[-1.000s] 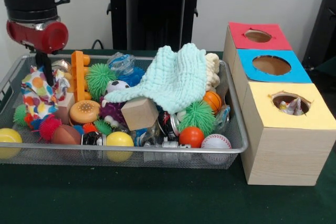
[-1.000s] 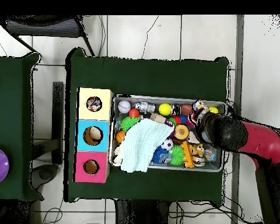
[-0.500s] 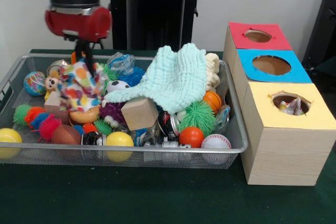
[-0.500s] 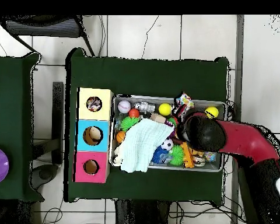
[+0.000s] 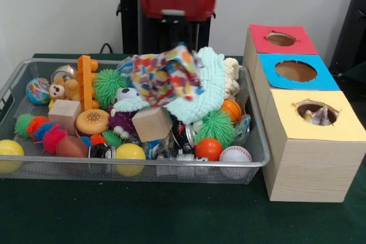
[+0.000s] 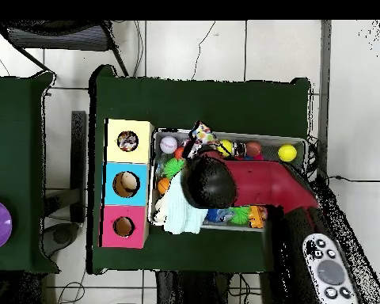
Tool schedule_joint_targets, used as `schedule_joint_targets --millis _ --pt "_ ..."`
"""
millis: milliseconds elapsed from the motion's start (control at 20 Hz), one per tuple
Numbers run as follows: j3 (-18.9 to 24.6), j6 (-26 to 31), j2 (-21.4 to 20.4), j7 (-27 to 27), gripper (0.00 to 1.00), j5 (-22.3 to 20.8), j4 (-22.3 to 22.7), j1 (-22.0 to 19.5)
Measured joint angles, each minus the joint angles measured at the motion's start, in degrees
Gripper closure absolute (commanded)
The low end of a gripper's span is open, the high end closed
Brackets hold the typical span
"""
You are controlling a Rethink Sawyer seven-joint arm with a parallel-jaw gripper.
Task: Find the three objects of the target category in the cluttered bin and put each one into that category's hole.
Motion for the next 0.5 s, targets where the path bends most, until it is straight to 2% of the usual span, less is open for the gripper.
schedule_joint_targets --millis 500 --pt "-7.7 -4.83 -0.76 4.92 1.0 6.65 1.11 13.5"
